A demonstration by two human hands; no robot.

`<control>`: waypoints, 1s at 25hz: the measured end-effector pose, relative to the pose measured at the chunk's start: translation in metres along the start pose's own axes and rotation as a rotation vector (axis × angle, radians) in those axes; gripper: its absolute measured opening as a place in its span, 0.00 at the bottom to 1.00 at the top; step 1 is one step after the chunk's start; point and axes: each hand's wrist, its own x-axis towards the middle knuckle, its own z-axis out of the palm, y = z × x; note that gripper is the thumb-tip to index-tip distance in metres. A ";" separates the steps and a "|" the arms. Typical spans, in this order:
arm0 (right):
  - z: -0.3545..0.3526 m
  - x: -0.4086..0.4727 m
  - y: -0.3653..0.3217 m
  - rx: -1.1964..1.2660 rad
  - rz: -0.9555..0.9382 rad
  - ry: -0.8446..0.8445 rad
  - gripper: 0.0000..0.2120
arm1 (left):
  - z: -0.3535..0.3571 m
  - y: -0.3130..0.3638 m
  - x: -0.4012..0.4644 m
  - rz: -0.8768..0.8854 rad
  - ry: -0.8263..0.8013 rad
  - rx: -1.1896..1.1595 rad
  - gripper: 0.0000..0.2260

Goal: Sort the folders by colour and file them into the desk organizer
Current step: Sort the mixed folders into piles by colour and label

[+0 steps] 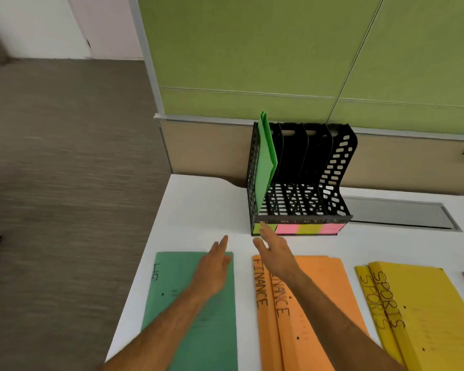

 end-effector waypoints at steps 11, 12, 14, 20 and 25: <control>0.081 -0.168 0.036 -0.239 0.048 -0.198 0.29 | 0.015 -0.086 -0.171 -0.082 0.032 -0.033 0.29; 0.090 -0.179 0.044 -0.273 0.040 -0.239 0.30 | 0.019 -0.094 -0.183 -0.093 0.031 -0.033 0.29; 0.107 -0.199 0.058 -0.339 0.017 -0.346 0.32 | 0.025 -0.110 -0.203 -0.132 0.016 -0.002 0.30; 0.142 -0.234 0.088 -0.622 -0.053 -0.621 0.35 | 0.029 -0.145 -0.237 -0.182 -0.077 0.246 0.33; 0.151 -0.243 0.092 -0.792 -0.092 -0.690 0.34 | 0.029 -0.157 -0.240 -0.190 -0.175 0.368 0.34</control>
